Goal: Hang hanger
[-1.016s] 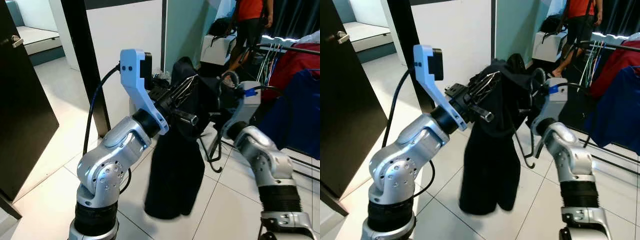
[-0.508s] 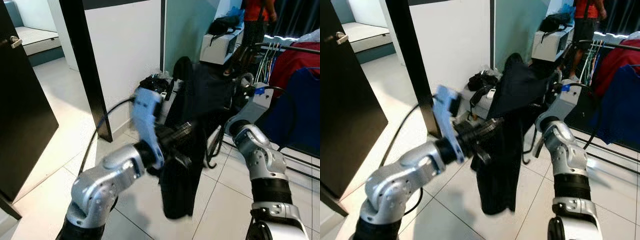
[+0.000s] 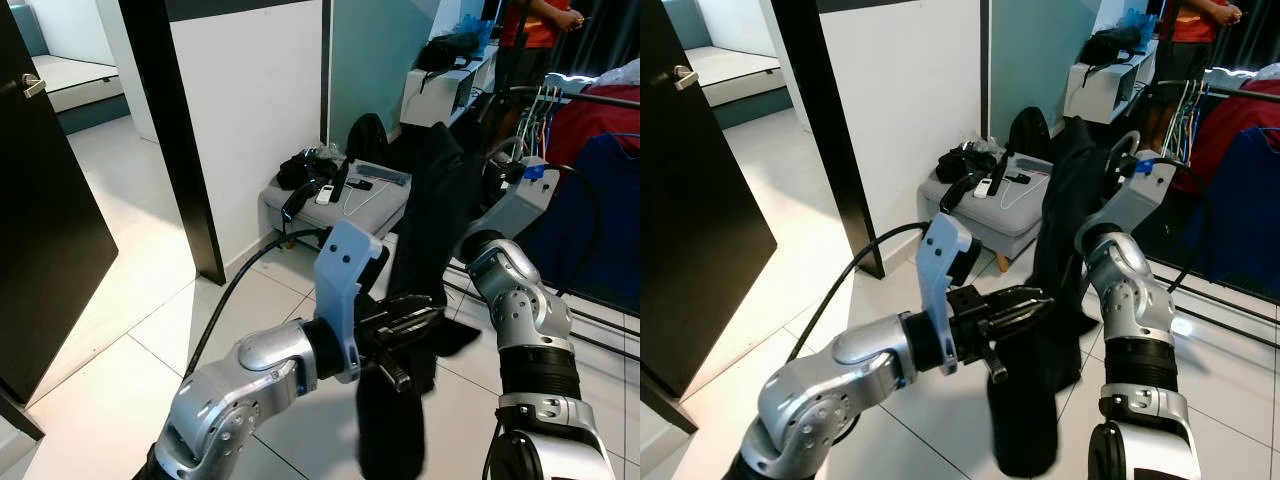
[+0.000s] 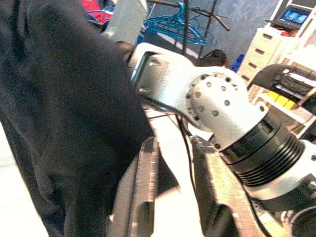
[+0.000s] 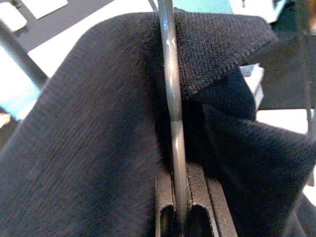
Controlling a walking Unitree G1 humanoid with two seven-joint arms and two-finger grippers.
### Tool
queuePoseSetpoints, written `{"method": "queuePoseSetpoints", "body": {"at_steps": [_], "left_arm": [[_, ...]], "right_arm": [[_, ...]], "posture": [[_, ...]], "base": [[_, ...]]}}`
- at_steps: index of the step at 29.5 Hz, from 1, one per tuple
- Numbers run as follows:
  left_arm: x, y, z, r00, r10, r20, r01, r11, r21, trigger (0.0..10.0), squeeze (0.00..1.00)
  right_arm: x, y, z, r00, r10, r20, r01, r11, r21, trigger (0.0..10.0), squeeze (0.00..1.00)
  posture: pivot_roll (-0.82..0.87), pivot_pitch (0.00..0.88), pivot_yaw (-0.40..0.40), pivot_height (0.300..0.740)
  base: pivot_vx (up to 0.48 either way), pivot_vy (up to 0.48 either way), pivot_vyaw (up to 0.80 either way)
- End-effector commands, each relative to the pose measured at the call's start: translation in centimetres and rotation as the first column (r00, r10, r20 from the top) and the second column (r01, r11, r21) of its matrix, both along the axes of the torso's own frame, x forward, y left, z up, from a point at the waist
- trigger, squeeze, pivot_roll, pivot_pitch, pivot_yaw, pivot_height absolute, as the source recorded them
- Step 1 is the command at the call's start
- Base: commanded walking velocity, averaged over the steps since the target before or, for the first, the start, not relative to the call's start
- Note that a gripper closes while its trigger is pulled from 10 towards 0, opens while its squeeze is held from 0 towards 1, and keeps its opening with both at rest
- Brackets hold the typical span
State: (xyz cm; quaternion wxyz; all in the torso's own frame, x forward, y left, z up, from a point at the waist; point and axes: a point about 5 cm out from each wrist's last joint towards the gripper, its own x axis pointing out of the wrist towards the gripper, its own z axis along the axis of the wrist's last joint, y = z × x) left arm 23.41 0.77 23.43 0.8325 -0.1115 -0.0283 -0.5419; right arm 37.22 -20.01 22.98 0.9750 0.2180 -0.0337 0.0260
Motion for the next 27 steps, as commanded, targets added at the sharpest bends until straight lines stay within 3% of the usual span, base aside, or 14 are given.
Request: {"method": "queuePoseSetpoints", "body": {"at_steps": [1,6,10,13,14,15,18,19,20,23,24,25,26,27], "left_arm": [[0.1,0.1,-0.1,1.0,-0.001,-0.015,0.001,1.0,-0.014,10.0,1.0],[2.2,4.6,0.6,0.995,0.097,0.029,-0.097,0.995,0.003,10.0,1.0],[2.7,5.4,0.8,0.991,0.127,0.045,-0.128,0.992,0.01,10.0,1.0],[5.6,11.3,3.2,0.93,0.301,0.211,-0.328,0.939,0.106,10.0,1.0],[5.6,11.3,3.2,0.93,0.301,0.211,-0.328,0.939,0.106,10.0,1.0],[6.2,12.9,4.2,0.904,0.342,0.256,-0.38,0.918,0.114,10.0,1.0],[6.2,12.9,4.2,0.904,0.342,0.256,-0.38,0.918,0.114,10.0,1.0],[6.7,14.4,5.7,0.877,0.366,0.31,-0.418,0.901,0.117,10.0,1.0],[6.6,15.1,7.6,0.877,0.293,0.38,-0.373,0.915,0.155,10.0,0.0],[6.6,15.1,7.6,0.877,0.293,0.38,-0.373,0.915,0.155,10.0,0.0],[6.4,15.5,8.8,0.876,0.232,0.422,-0.335,0.923,0.189,10.0,0.0],[6.4,15.5,8.8,0.876,0.232,0.422,-0.335,0.923,0.189,10.0,0.0],[5.8,15.3,10.0,0.887,0.113,0.447,-0.243,0.938,0.246,10.0,0.0],[5.8,15.3,10.0,0.887,0.113,0.447,-0.243,0.938,0.246,10.0,0.0]], "right_arm": [[0.0,0.7,1.5,0.996,0.074,0.057,-0.071,0.996,-0.058,0.0,0.0],[-0.8,0.0,2.4,0.959,0.272,0.08,-0.251,0.946,-0.207,0.0,0.0],[-1.1,-0.3,2.6,0.946,0.313,0.081,-0.287,0.93,-0.229,0.0,0.0],[-4.1,-2.9,3.0,0.831,0.547,0.1,-0.473,0.79,-0.39,0.0,0.0],[-4.1,-2.9,3.0,0.831,0.547,0.1,-0.473,0.79,-0.39,0.0,0.0],[-5.0,-3.6,3.0,0.791,0.605,0.093,-0.515,0.74,-0.432,0.0,0.0],[-5.0,-3.6,3.0,0.791,0.605,0.093,-0.515,0.74,-0.432,0.0,0.0],[-6.2,-4.2,2.8,0.74,0.669,0.072,-0.57,0.68,-0.46,0.0,0.0],[-8.0,-4.0,2.4,0.634,0.773,0.026,-0.676,0.571,-0.466,0.0,0.0],[-8.0,-4.0,2.4,0.634,0.773,0.026,-0.676,0.571,-0.466,0.0,0.0],[-9.2,-3.8,2.1,0.547,0.837,-0.01,-0.746,0.482,-0.459,0.0,0.0],[-9.2,-3.8,2.1,0.547,0.837,-0.01,-0.746,0.482,-0.459,0.0,0.0],[-10.4,-3.1,1.8,0.439,0.897,-0.057,-0.815,0.371,-0.444,0.0,0.0],[-10.4,-3.1,1.8,0.439,0.897,-0.057,-0.815,0.371,-0.444,0.0,0.0]], "posture": [[-0.01,0.0,-0.013,0.74],[-0.01,0.0,-0.007,0.74],[-0.01,0.0,-0.007,0.74],[-0.01,0.0,-0.009,0.74],[-0.01,0.0,-0.009,0.74],[-0.02,0.0,-0.01,0.74],[-0.02,0.0,-0.01,0.74],[-0.02,0.0,-0.005,0.74],[-0.02,0.0,0.007,0.74],[-0.02,0.0,0.007,0.74],[-0.02,0.0,0.007,0.74],[-0.02,0.0,0.007,0.74],[-0.02,0.0,0.018,0.74],[-0.02,0.0,0.018,0.74]], "base": [[0.0,0.0,0.0],[0.0,0.0,0.0],[0.0,0.0,0.0],[0.0,0.0,0.0],[0.0,0.0,0.0],[0.0,0.0,0.0],[0.0,0.0,0.0],[0.0,0.0,0.0],[0.0,0.0,0.0],[0.0,0.0,0.0],[0.0,0.0,0.0],[0.0,0.0,0.0],[0.0,0.0,0.0],[0.0,0.0,0.0]]}}
